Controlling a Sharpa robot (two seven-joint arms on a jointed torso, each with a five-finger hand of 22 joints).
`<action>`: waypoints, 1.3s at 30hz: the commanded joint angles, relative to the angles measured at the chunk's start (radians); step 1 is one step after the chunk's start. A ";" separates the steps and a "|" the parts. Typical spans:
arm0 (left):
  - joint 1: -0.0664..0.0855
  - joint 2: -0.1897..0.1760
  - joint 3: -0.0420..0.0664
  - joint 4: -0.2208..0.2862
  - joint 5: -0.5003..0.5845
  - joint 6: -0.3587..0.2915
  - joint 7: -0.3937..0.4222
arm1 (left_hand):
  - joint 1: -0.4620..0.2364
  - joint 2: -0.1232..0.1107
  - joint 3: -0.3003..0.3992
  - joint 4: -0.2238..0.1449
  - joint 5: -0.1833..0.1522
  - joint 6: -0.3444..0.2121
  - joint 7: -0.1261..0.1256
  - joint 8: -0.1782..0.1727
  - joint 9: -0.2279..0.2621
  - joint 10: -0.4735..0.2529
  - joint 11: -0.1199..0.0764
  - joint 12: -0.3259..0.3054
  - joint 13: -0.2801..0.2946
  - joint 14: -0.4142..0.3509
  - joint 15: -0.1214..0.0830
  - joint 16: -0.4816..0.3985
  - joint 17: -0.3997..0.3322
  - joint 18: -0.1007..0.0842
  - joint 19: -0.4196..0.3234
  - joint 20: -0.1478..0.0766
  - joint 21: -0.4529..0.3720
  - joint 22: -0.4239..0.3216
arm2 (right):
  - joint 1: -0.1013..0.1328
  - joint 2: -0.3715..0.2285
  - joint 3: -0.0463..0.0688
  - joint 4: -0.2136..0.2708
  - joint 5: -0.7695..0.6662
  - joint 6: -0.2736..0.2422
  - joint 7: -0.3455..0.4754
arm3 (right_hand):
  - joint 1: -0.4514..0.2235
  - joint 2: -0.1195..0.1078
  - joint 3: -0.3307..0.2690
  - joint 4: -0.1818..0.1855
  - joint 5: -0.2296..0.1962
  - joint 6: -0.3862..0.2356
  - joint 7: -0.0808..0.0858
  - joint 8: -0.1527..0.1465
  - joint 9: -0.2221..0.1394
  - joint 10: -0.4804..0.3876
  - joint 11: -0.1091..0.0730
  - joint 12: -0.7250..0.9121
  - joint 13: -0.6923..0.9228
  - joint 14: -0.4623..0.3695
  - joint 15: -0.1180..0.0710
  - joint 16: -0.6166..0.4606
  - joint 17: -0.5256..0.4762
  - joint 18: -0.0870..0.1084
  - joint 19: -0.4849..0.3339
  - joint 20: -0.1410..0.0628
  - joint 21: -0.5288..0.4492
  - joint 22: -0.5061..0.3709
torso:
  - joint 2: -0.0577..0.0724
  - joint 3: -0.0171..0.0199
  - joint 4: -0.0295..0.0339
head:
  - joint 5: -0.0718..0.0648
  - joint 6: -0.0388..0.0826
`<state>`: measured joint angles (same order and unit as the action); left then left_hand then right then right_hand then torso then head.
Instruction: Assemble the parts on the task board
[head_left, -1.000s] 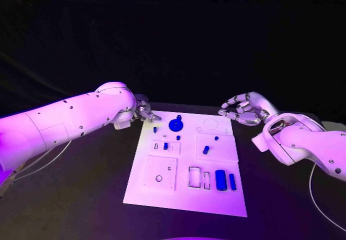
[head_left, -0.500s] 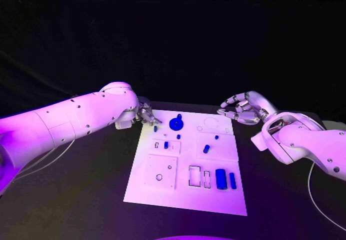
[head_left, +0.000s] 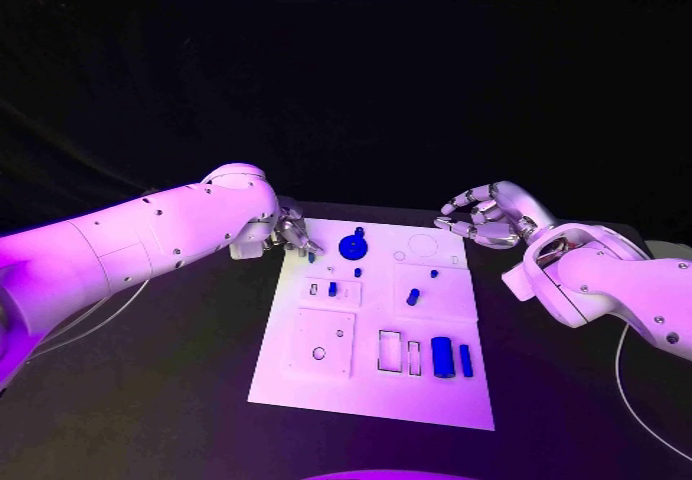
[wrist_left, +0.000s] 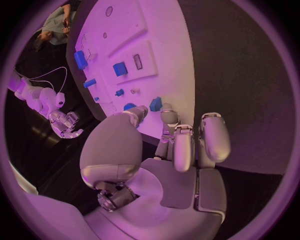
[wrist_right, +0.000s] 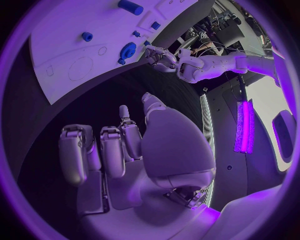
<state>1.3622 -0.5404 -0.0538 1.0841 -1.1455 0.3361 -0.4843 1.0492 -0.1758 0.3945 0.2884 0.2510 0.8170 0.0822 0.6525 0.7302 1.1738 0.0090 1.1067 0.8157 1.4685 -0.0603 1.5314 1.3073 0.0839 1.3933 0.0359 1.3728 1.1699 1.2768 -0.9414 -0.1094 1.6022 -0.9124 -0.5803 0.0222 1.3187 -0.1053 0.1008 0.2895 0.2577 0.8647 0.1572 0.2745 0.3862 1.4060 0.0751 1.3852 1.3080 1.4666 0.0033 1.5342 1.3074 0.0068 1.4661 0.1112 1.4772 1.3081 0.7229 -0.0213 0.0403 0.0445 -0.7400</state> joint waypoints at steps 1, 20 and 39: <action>0.000 0.000 0.000 0.005 0.018 0.018 0.015 | 0.018 -0.001 -0.003 0.000 0.000 0.011 0.000 -0.006 -0.003 -0.002 -0.001 0.007 0.003 0.084 0.006 0.004 0.210 -0.003 0.001 0.009 -0.003 0.002 | -0.001 0.002 0.000 -0.001 -0.003 0.015 0.007 | -0.011 -0.001 -0.004 0.000 -0.002 0.001 -0.004 0.004 0.001 0.001 -0.005 -0.001 0.066 0.077 -0.006 -0.003 0.135 0.019 0.049 -0.008 -0.004 0.193 | 0.001 -0.0001 -0.0012 | 0.001 0.000; 0.000 -0.002 0.000 0.008 0.072 -0.044 0.032 | 0.224 0.079 0.104 -0.044 0.007 0.008 -0.010 -0.001 -0.023 -0.005 -0.010 0.017 0.000 0.084 -0.001 0.006 0.210 -0.003 0.000 0.005 -0.001 0.009 | -0.002 0.005 0.000 -0.004 -0.002 0.016 0.007 | -0.012 0.001 -0.003 -0.001 0.000 0.001 -0.005 0.006 0.001 0.002 -0.005 0.001 0.068 0.077 -0.006 -0.003 0.135 0.020 0.048 -0.008 -0.005 0.192 | 0.000 0.0004 -0.0007 | -0.001 -0.005; 0.000 -0.019 -0.001 0.016 0.087 -0.050 0.035 | 0.228 0.001 0.420 -0.204 0.015 -0.008 0.008 0.057 -0.001 -0.001 0.001 0.008 -0.028 0.086 0.008 0.010 0.216 -0.004 -0.002 0.013 0.004 0.017 | -0.004 0.002 0.000 -0.003 -0.001 0.016 0.008 | -0.012 0.001 -0.003 -0.001 0.002 0.001 -0.005 0.008 0.001 0.004 -0.006 0.003 0.069 0.077 -0.006 -0.002 0.136 0.020 0.048 -0.009 -0.005 0.192 | -0.001 0.0001 -0.0004 | 0.001 -0.005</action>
<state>1.3620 -0.5577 -0.0548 1.0941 -1.0724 0.3048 -0.4650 1.2840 -0.1742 0.6380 0.2549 0.2589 0.8024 0.0891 0.7054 0.7284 1.1638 0.0100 1.1081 0.7854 1.4649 -0.0568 1.5361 1.3073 0.0838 1.3919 0.0448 1.3728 1.1861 1.2739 -0.9390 -0.1096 1.5982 -0.9105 -0.5763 0.0222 1.3187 -0.1054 0.1008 0.2895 0.2577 0.8647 0.1572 0.2785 0.3862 1.4059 0.0751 1.3853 1.3075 1.4666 0.0033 1.5342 1.3081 0.0068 1.4661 0.1112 1.4772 1.3076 0.7222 -0.0209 0.0400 0.0440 -0.7474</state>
